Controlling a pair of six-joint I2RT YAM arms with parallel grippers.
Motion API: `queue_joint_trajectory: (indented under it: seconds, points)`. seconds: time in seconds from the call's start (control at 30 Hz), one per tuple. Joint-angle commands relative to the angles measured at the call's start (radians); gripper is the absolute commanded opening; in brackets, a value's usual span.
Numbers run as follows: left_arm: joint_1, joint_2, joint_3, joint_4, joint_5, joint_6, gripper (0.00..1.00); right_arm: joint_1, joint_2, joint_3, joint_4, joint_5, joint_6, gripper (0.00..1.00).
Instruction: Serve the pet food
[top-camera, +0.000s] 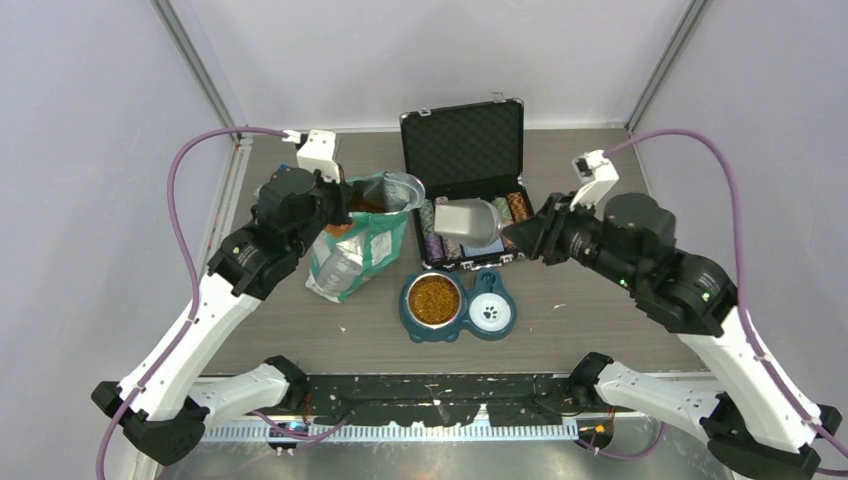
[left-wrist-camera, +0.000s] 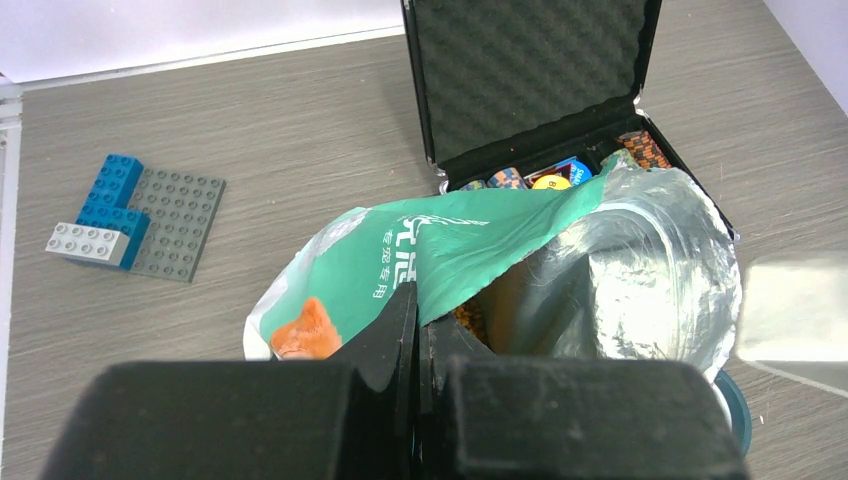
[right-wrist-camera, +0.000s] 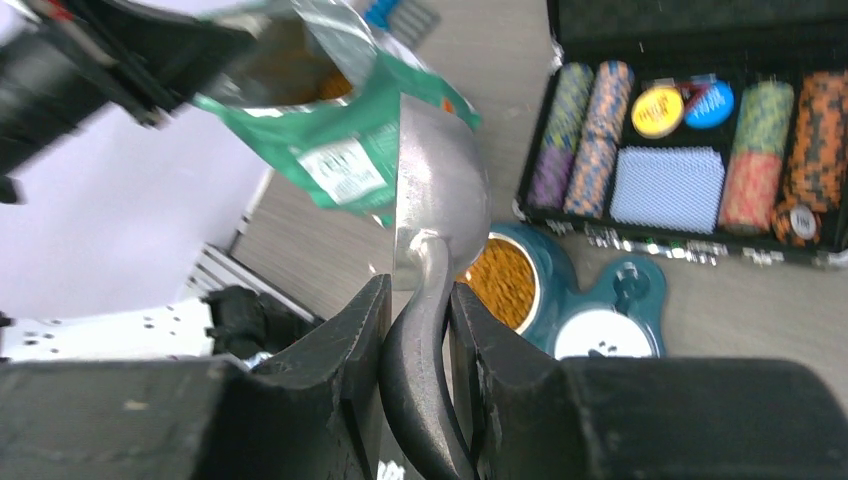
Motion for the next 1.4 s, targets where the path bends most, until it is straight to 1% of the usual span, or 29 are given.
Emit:
queue_joint_trajectory:
  seconds: [0.0, 0.1, 0.2, 0.3, 0.4, 0.47, 0.57, 0.7, 0.83, 0.9, 1.0, 1.1, 1.17, 1.3, 1.37]
  points:
    - [-0.005, -0.023, 0.011, 0.037, -0.003, -0.011, 0.0, 0.003, -0.004, 0.1, 0.151, 0.002, -0.023, 0.05]
    - [-0.006, -0.018, 0.014, 0.039, 0.006, -0.013, 0.0, 0.003, 0.032, 0.149, 0.201, -0.055, -0.047, 0.05]
    - [-0.006, -0.011, 0.018, 0.037, 0.008, -0.019, 0.0, 0.003, 0.08, 0.188, 0.27, -0.171, -0.072, 0.05]
    - [-0.006, -0.008, 0.024, 0.033, 0.009, -0.021, 0.0, 0.003, 0.167, 0.214, 0.333, -0.246, -0.13, 0.05]
    - [-0.006, -0.011, 0.03, 0.021, 0.007, -0.025, 0.0, 0.003, 0.264, 0.269, 0.347, -0.321, -0.214, 0.05]
    - [-0.006, -0.015, 0.03, 0.016, 0.003, -0.028, 0.0, 0.003, 0.313, 0.318, 0.321, -0.337, -0.276, 0.05]
    - [-0.005, -0.022, 0.028, 0.016, 0.003, -0.031, 0.0, 0.004, 0.357, 0.367, 0.233, -0.343, -0.368, 0.05]
    - [-0.007, -0.02, 0.042, 0.007, 0.015, -0.035, 0.0, 0.004, 0.382, 0.377, 0.155, -0.391, -0.539, 0.05]
    - [-0.007, -0.008, 0.055, 0.006, 0.039, -0.036, 0.0, 0.004, 0.407, 0.399, 0.104, -0.395, -0.727, 0.05]
    - [-0.008, -0.002, 0.064, 0.004, 0.054, -0.037, 0.0, 0.005, 0.43, 0.422, 0.083, -0.402, -0.783, 0.05]
    - [-0.009, 0.006, 0.074, -0.002, 0.076, -0.054, 0.0, 0.005, 0.489, 0.478, 0.038, -0.402, -0.785, 0.05]
    - [-0.009, 0.009, 0.079, 0.004, 0.083, -0.068, 0.0, 0.005, 0.598, 0.588, -0.035, -0.399, -0.725, 0.05]
    - [-0.012, 0.006, 0.078, 0.007, 0.083, -0.077, 0.0, 0.004, 0.659, 0.649, -0.056, -0.368, -0.665, 0.05]
    - [-0.019, 0.008, 0.073, 0.023, 0.09, -0.102, 0.0, 0.016, 0.767, 0.765, -0.149, -0.219, -0.527, 0.05]
    - [-0.021, 0.014, 0.069, 0.031, 0.089, -0.12, 0.0, 0.035, 0.822, 0.827, -0.216, -0.089, -0.468, 0.05]
